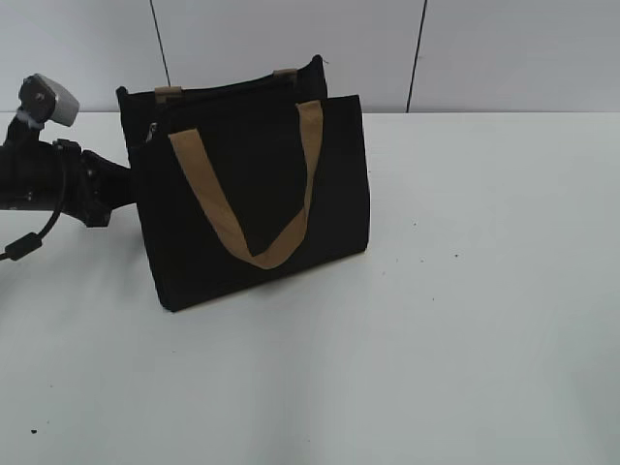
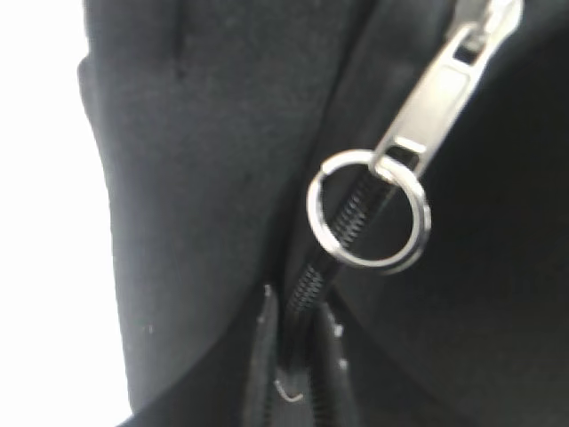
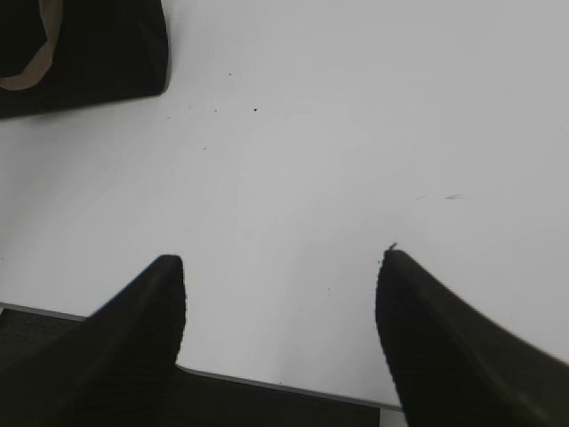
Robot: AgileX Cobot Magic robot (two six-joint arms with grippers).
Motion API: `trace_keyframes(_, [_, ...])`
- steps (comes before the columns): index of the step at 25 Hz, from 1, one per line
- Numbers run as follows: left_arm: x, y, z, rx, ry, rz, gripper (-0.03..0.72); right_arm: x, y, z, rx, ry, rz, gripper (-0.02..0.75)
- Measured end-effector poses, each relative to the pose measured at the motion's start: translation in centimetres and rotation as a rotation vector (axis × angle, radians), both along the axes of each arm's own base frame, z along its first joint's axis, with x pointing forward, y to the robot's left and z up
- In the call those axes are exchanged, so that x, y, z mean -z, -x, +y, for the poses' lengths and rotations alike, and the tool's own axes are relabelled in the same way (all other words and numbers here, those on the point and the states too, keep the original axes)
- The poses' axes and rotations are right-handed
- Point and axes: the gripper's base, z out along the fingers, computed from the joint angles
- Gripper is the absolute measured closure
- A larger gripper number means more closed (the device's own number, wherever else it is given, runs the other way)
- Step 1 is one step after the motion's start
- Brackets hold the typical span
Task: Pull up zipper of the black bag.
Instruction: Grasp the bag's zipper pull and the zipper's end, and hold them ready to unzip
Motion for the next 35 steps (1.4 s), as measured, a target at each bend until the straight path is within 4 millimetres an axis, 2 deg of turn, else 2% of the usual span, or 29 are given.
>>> trace_keyframes(3, [-0.2, 0.1, 0.0, 0.004, -0.007, 0.01, 0.662, 0.0, 0.0, 0.1, -0.012, -0.005, -0.003, 0.226])
trace_keyframes(5, [-0.5, 0.3, 0.2, 0.002, -0.03, 0.024, 0.673, -0.4, -0.2, 0.4, -0.054, 0.014, -0.011, 0.226])
trace_keyframes(10, [-2.3, 1.0, 1.7, -0.004, -0.076, 0.034, 0.677, -3.0, -2.9, 1.4, -0.189, 0.09, 0.035, 0.226])
trace_keyframes(13, [-3.1, 1.2, 2.5, -0.027, -0.067, 0.04, 0.677, -4.9, -5.8, 2.1, -0.231, 0.068, 0.124, 0.226])
trace_keyframes(17, [-3.8, 1.6, 2.7, -0.009, -0.076, 0.046, 0.677, -7.8, -10.8, 3.0, -0.29, 0.061, 0.208, 0.23])
trace_keyframes(22, [-4.7, 2.0, 2.6, -0.003, -0.072, 0.042, 0.677, -10.2, -17.8, 4.7, -0.448, 0.11, 0.237, 0.308])
trace_keyframes(27, [-4.9, 2.1, 2.6, 0.001, -0.061, 0.049, 0.677, -11.9, -22.4, 8.6, -0.647, 0.171, 0.182, 0.349])
trace_keyframes(30, [-4.9, 2.2, 2.4, 0.017, -0.046, 0.055, 0.677, -12.0, -25.2, 12.0, -0.755, 0.203, 0.157, 0.35])
trace_keyframes(35, [-4.8, 2.6, 2.4, 0.031, -0.055, 0.068, 0.677, -11.7, -28.6, 18.6, -0.939, 0.277, 0.077, 0.35])
